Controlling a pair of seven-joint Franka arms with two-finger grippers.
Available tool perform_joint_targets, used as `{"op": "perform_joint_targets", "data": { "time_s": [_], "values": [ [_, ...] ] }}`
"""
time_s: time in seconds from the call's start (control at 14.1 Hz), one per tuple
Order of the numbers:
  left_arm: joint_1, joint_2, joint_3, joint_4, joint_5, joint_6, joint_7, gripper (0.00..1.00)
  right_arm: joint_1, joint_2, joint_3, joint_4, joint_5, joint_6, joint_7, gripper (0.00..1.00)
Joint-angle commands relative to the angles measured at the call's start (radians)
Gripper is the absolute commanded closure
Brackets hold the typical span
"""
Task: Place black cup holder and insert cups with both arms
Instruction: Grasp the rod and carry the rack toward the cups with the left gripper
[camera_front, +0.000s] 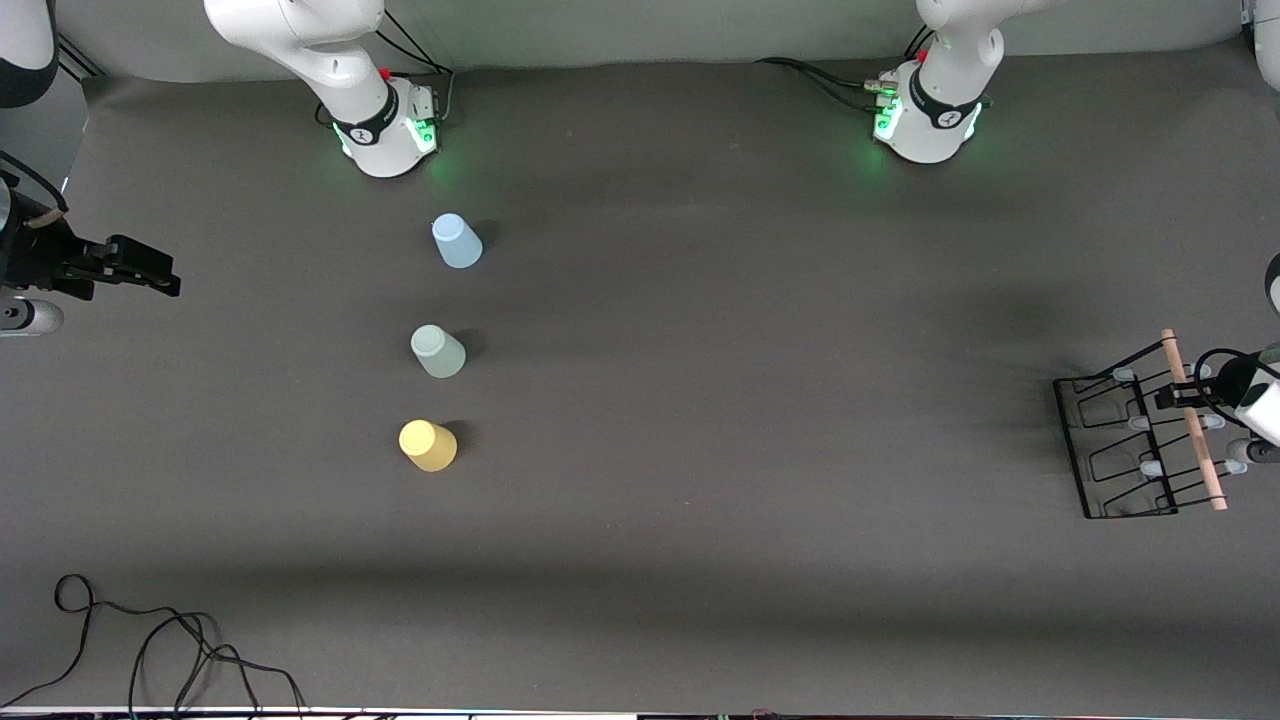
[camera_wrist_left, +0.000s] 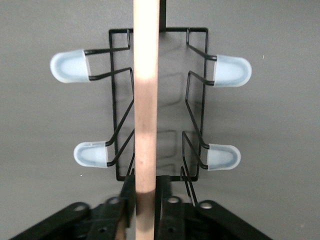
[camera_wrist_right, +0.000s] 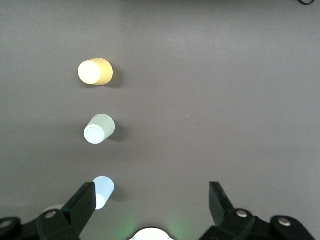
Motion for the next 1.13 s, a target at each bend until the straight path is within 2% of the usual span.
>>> {"op": "perform_joint_targets", "data": {
  "time_s": [0.0,0.35,0.5,0.64,0.71,0.92,1.06],
  "values": [
    [-0.006,-0.05,-0.005,-0.014,0.008,-0.007,0.015,1.0,0.001,-0.01,-0.001,-0.006,-0.012,0.0,-0.016,0.0],
    [-0.084,-0.193,-0.014,-0.007,-0.009,-0.165,-0.003,1.0,0.001,-0.01,-0.001,-0.006,-0.014,0.0,-0.016,0.0],
    [-0.084,-0.213,-0.053,0.003,-0.032,-0.218,0.003,1.0,0.001,-0.01,-0.001,-0.006,-0.014,-0.002,-0.016,0.0],
    [-0.087,-0.23,-0.089,0.007,-0.165,-0.252,-0.004,1.0,0.001,-0.01,-0.001,-0.006,-0.014,-0.002,-0.016,0.0],
    [-0.09,-0.233,-0.12,0.007,-0.194,-0.28,-0.02,1.0,0.001,-0.01,-0.001,-0.006,-0.016,-0.002,-0.016,0.0],
    [-0.166,-0.239,-0.229,0.003,-0.195,-0.3,-0.26,1.0,0.001,-0.01,-0.001,-0.006,-0.016,-0.002,-0.016,0.0],
    [-0.294,-0.224,-0.235,0.003,-0.196,-0.274,-0.401,1.0,0.001,-0.01,-0.001,-0.006,-0.017,-0.002,-0.016,0.0]
  ]
}}
